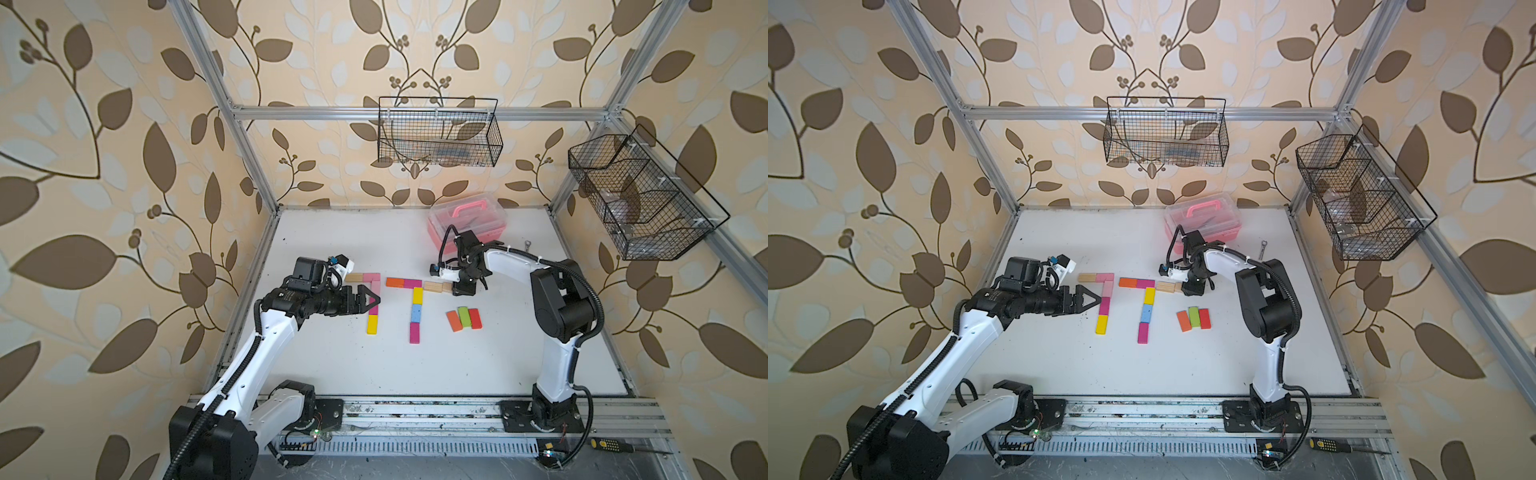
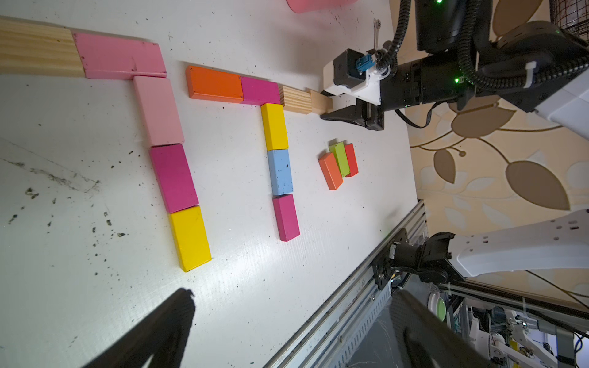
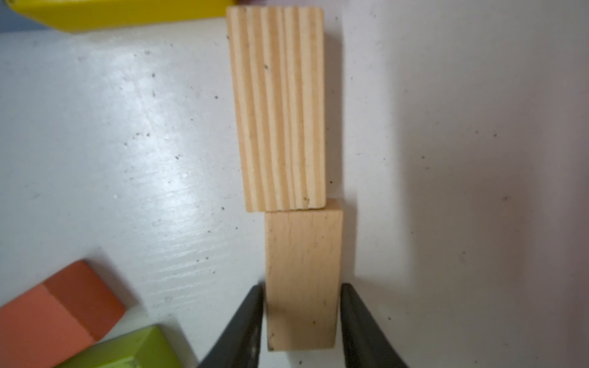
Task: Assemble the number 7 with building blocks
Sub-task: Assemble the building block at the center of the board, then adjust the building block at the center of the board.
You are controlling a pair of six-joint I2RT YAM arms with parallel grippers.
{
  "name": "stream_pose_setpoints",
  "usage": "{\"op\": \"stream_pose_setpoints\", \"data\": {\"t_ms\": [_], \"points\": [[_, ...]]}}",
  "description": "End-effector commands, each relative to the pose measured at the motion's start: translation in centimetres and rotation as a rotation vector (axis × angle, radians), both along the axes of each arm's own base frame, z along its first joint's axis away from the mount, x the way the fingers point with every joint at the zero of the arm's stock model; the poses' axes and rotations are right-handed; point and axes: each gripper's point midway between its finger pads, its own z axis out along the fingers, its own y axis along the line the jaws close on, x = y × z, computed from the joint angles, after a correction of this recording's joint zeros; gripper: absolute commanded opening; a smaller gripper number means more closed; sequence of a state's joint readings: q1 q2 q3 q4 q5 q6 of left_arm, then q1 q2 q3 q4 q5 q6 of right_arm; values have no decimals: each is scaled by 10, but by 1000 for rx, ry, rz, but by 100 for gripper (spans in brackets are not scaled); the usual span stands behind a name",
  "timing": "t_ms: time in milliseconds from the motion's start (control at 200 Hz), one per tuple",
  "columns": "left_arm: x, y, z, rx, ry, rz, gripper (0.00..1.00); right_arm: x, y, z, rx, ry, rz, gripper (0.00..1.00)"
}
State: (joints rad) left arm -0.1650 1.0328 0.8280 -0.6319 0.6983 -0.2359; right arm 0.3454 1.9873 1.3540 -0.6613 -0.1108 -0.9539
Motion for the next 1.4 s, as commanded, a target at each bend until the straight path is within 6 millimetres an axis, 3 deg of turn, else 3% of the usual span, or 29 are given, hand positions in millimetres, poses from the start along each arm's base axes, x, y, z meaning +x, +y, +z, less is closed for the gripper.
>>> {"op": "stream_pose_setpoints", "data": {"t_ms": [0,170,320,455,615,1125,1300,1400], "points": [[-3,-2,-4,11,1,-21,99,-12,-7,-10,-24,27,8,56],[-3,-2,-5,10,3,-21,99,0,-8,16,31,-64,-29,59],[-3,-2,-6,10,10,-21,99,-3,27,40,134,-65,31,59],[-3,-1,-6,17,8,-17,99,-13,50,26,100,5,109,59],[-3,-1,-7,20,8,-15,99,-8,68,15,111,14,122,59],[-2,-1,-11,26,25,-15,99,7,72,-3,83,21,106,56],[-2,-1,-12,27,29,-14,99,3,67,-9,64,53,118,45],[-2,-1,-12,26,32,-15,99,-1,64,-10,67,72,113,29]]}}
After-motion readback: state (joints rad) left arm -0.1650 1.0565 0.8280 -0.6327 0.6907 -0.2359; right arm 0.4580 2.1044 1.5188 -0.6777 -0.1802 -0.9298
